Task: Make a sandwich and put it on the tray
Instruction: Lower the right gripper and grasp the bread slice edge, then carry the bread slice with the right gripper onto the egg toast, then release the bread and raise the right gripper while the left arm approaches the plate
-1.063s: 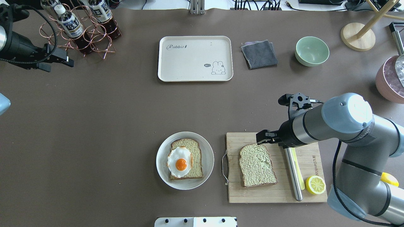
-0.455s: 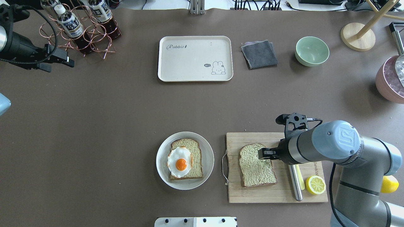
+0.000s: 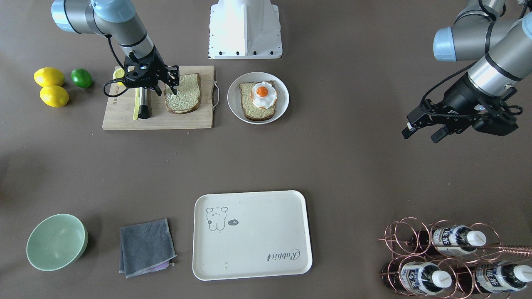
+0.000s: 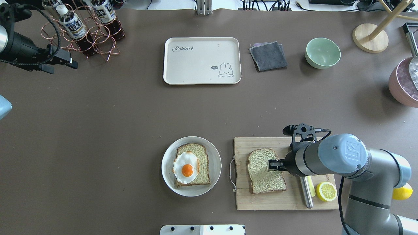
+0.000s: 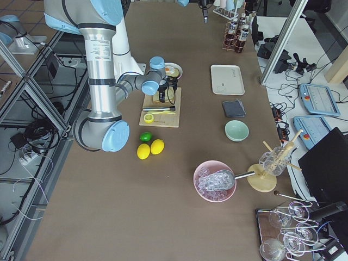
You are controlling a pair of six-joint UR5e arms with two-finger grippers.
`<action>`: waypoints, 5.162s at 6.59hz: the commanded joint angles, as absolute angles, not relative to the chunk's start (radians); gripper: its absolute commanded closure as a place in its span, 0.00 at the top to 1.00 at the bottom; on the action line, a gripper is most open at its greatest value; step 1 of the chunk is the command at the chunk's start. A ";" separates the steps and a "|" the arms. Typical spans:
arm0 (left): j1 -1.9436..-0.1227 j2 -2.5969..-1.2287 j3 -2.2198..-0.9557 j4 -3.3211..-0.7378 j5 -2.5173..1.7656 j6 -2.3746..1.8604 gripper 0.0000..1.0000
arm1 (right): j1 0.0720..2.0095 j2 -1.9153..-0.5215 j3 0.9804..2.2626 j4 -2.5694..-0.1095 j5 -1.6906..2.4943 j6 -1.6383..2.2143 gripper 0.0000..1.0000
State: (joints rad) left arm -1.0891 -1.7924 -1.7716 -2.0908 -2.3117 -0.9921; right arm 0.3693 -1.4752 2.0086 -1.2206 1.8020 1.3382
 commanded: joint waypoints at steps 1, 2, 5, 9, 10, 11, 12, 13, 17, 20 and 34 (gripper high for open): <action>-1.089 -1.792 -1.772 -2.091 -2.312 -0.991 0.97 | 0.357 -1.476 2.005 -1.221 1.792 1.339 0.40; -1.089 -1.792 -1.772 -2.091 -2.312 -0.991 0.97 | 0.356 -1.476 2.000 -1.221 1.786 1.339 0.39; -1.089 -1.790 -1.772 -2.091 -2.312 -0.991 0.97 | 0.353 -1.476 1.997 -1.220 1.775 1.341 0.11; -1.089 -1.795 -1.770 -2.091 -2.312 -0.986 0.97 | 0.377 -1.489 2.096 -1.220 1.779 1.359 0.00; -1.089 -1.795 -1.767 -2.091 -2.312 -0.986 0.97 | 0.383 -1.485 2.135 -1.220 1.779 1.361 0.00; -1.089 -1.795 -1.767 -2.091 -2.312 -0.985 0.97 | 0.383 -1.451 2.157 -1.220 1.781 1.388 0.00; -1.089 -1.795 -1.767 -2.091 -2.312 -0.985 0.97 | 0.380 -1.387 2.140 -1.227 1.775 1.391 0.00; -1.089 -1.795 -1.767 -2.091 -2.312 -0.985 0.97 | 0.377 -1.309 2.096 -1.235 1.769 1.391 0.00; -1.088 -1.787 -1.763 -2.101 -2.312 -0.985 0.97 | 0.281 -1.143 1.935 -1.236 1.634 1.405 0.00; -1.088 -1.787 -1.756 -2.102 -2.312 -0.986 0.97 | 0.272 -1.037 1.806 -1.236 1.599 1.405 0.00; -0.804 -1.876 -1.793 -2.141 -2.082 -1.287 0.97 | 0.513 -1.058 1.882 -1.350 1.831 1.437 1.00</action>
State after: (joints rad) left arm -0.8785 -1.8683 -1.7772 -2.1281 -2.1557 -1.2204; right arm 0.4429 -1.0258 1.8618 -1.3473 1.7497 1.4463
